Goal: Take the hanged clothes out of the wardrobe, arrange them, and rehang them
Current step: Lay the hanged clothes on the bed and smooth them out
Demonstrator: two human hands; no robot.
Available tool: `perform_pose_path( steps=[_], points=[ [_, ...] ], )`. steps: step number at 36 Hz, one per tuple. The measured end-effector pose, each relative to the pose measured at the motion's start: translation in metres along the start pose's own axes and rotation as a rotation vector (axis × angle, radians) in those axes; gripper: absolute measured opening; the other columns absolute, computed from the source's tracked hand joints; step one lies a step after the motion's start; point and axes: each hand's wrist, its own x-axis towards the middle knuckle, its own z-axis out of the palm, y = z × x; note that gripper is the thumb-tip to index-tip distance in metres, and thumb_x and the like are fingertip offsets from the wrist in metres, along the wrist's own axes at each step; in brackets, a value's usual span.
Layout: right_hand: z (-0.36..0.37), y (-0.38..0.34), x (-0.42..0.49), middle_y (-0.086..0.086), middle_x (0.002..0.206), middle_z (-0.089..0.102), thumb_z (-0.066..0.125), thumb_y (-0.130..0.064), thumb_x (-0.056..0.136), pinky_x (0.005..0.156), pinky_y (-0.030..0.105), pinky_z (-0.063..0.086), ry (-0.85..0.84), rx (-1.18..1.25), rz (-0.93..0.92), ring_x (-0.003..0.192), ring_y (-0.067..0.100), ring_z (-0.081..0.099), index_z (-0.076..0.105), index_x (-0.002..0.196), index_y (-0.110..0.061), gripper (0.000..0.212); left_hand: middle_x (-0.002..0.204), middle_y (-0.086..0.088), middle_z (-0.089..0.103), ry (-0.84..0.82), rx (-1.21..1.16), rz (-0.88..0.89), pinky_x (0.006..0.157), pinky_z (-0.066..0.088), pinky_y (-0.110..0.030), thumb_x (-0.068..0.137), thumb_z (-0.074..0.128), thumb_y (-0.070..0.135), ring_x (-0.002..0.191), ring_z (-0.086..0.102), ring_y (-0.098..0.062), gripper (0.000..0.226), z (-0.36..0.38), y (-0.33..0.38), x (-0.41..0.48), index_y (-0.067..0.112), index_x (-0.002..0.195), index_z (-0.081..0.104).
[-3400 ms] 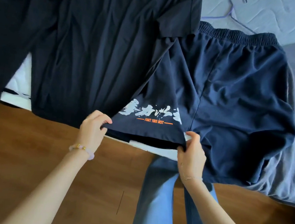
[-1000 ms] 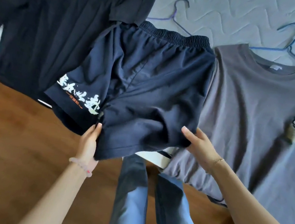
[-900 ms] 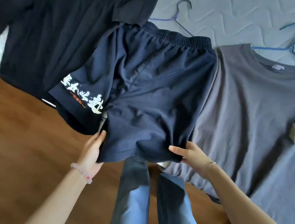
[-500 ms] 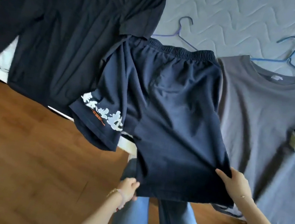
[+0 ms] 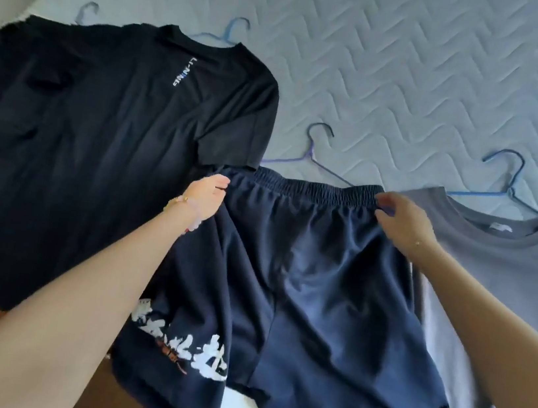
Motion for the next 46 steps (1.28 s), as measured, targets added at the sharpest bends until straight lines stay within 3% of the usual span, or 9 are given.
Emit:
perform_pose_path(
  steps=[7,15,22,25,28,32,36,40,46],
  points=[
    [0.022,0.011,0.074,0.013,0.145,0.040,0.042,-0.018,0.094,0.103,0.039,0.035,-0.058,-0.187,0.128,0.130,0.033,0.039,0.035,0.142,-0.011,0.049,0.154,-0.005,0.020,0.035,0.509,0.108,0.105,0.034,-0.041,0.100,0.036,0.024,0.138,0.026,-0.027,0.047,-0.006,0.001,0.078,0.010,0.144,0.028],
    [0.039,0.017,0.079,0.021,0.123,0.052,0.052,-0.015,0.091,0.097,0.044,0.037,0.043,-0.311,0.157,0.118,0.039,0.040,0.051,0.124,-0.007,0.034,0.129,-0.010,0.054,0.057,0.733,0.157,0.098,0.035,-0.040,0.099,0.037,0.034,0.123,0.043,-0.028,0.041,-0.006,0.007,0.109,0.007,0.128,0.047],
    [0.023,0.028,0.073,0.025,0.120,0.056,0.064,-0.023,0.083,0.093,0.039,0.040,-0.147,-0.291,0.227,0.111,0.040,0.052,0.055,0.117,-0.001,0.042,0.140,-0.013,0.048,-0.114,0.123,-0.005,0.108,0.035,-0.038,0.095,0.049,0.034,0.129,0.044,-0.029,0.051,-0.020,0.014,0.108,0.006,0.137,0.043],
    [0.008,0.032,0.062,0.020,0.112,0.065,0.067,-0.023,0.082,0.089,0.037,0.043,-0.099,-0.223,0.169,0.106,0.037,0.057,0.062,0.111,-0.006,0.035,0.101,-0.010,0.064,-0.095,0.013,0.104,0.083,0.044,-0.031,0.093,0.055,0.030,0.099,0.058,-0.026,0.026,-0.029,0.023,0.093,0.006,0.099,0.061],
    [-0.020,0.033,0.049,0.025,0.104,0.064,0.065,-0.013,0.084,0.082,0.036,0.040,-0.020,-0.122,0.130,0.101,0.038,0.059,0.060,0.104,0.002,0.026,0.073,0.000,0.057,-0.021,-0.054,0.257,0.060,0.038,-0.012,0.092,0.056,0.022,0.072,0.051,-0.014,0.017,-0.042,0.041,0.066,0.012,0.078,0.057],
    [-0.071,0.024,0.027,0.028,0.105,0.056,0.060,-0.014,0.088,0.084,0.041,0.039,0.112,-0.100,0.037,0.099,0.039,0.055,0.052,0.103,0.005,0.026,0.070,0.004,0.053,0.169,-0.046,0.459,0.057,0.037,-0.008,0.092,0.056,0.019,0.064,0.046,-0.008,0.011,-0.066,0.085,0.023,0.010,0.087,0.056],
    [-0.136,0.002,-0.004,0.018,0.093,0.056,0.057,-0.019,0.091,0.083,0.040,0.040,0.264,0.037,-0.042,0.088,0.030,0.053,0.051,0.107,-0.001,0.025,0.093,-0.011,0.063,0.381,-0.022,0.595,0.069,0.033,-0.017,0.091,0.057,0.022,0.083,0.051,-0.015,0.024,-0.096,0.136,-0.020,0.000,0.101,0.061],
    [-0.202,-0.015,-0.053,0.017,0.094,0.061,0.059,-0.023,0.086,0.088,0.055,0.049,0.359,0.156,-0.130,0.088,0.034,0.061,0.054,0.095,-0.016,0.013,0.100,-0.015,0.064,0.502,-0.048,0.625,0.070,0.034,-0.018,0.092,0.057,0.025,0.086,0.052,-0.016,0.032,-0.122,0.175,-0.081,-0.002,0.108,0.060],
    [-0.282,-0.051,-0.174,0.008,0.096,0.062,0.058,-0.018,0.090,0.077,0.026,0.052,0.423,0.139,-0.325,0.085,0.024,0.059,0.055,0.096,-0.017,0.007,0.095,-0.003,0.058,0.604,-0.101,0.686,0.073,0.039,-0.021,0.092,0.058,0.022,0.086,0.053,-0.015,0.024,-0.154,0.189,-0.199,0.004,0.107,0.060]
  ],
)
